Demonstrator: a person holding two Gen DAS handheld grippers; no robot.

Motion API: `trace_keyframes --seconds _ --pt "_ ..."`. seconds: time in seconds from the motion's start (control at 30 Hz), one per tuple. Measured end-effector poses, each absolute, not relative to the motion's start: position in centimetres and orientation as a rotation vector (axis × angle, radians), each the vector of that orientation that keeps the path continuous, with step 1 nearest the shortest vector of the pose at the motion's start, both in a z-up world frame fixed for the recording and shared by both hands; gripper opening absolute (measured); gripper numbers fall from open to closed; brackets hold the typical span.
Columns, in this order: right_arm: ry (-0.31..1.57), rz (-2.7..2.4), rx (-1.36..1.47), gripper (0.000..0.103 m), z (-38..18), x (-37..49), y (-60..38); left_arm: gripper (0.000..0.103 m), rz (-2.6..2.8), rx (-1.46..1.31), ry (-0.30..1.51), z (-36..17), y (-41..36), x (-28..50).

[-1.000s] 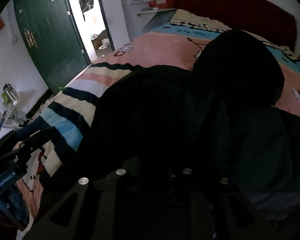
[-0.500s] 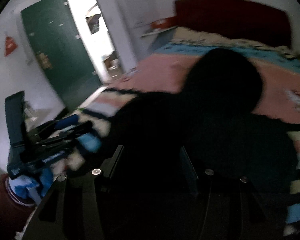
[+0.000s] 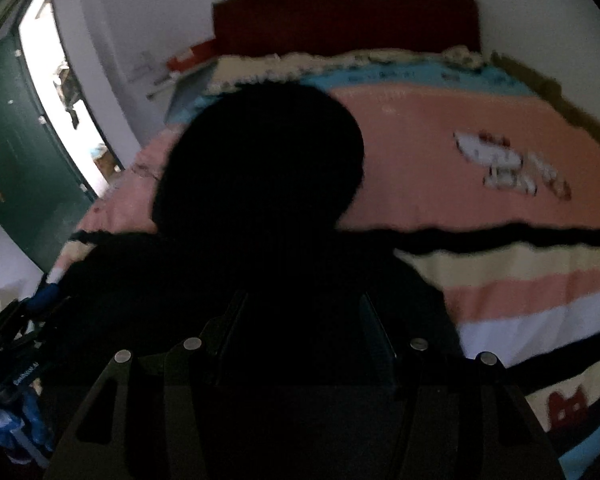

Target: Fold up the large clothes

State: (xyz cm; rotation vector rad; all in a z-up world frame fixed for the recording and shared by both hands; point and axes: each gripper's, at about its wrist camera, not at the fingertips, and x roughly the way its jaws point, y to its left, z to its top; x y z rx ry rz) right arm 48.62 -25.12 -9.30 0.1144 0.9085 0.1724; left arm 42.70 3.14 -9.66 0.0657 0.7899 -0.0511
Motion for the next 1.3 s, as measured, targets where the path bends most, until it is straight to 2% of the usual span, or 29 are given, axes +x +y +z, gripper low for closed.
trace_keyframes --seconds 0.13,0.33,0.47,0.6,0.7,0.8,1.0,1.17,1.3 --pt "0.939 0.217 0.13 0.055 -12.0 47.0 -25.8 0.055 -0.097 0.109 0.789 -10.9 3.0 40.1" --pt "0.964 0.244 0.095 0.055 -12.0 43.2 -26.4 0.055 -0.15 0.154 0.817 -11.3 2.0 37.1" --pt "0.966 0.212 0.054 0.055 -10.9 41.7 -26.7 0.055 -0.145 0.136 0.811 -10.7 2.2 36.4" --pt "0.907 0.213 0.03 0.055 -8.4 40.4 -27.1 0.055 -0.137 0.095 0.728 -8.5 3.0 34.9" --pt "0.887 0.226 0.013 0.055 -7.5 40.3 -26.7 0.055 -0.153 0.094 0.74 -9.0 2.9 34.4" --pt "0.91 0.228 0.025 0.055 -8.6 41.1 -26.3 0.055 -0.14 0.118 0.795 -11.6 2.8 34.5" --pt "0.996 0.222 0.049 0.056 -12.9 41.3 -25.9 0.055 -0.15 0.144 0.806 -12.1 2.8 34.4" --pt "1.028 0.187 -0.01 0.056 -12.2 40.3 -25.5 0.055 -0.148 0.135 0.801 -10.4 2.7 33.5" --pt "0.969 0.194 -0.012 0.057 -9.6 39.6 -24.9 0.055 -0.143 0.139 0.778 -9.6 2.9 33.5"
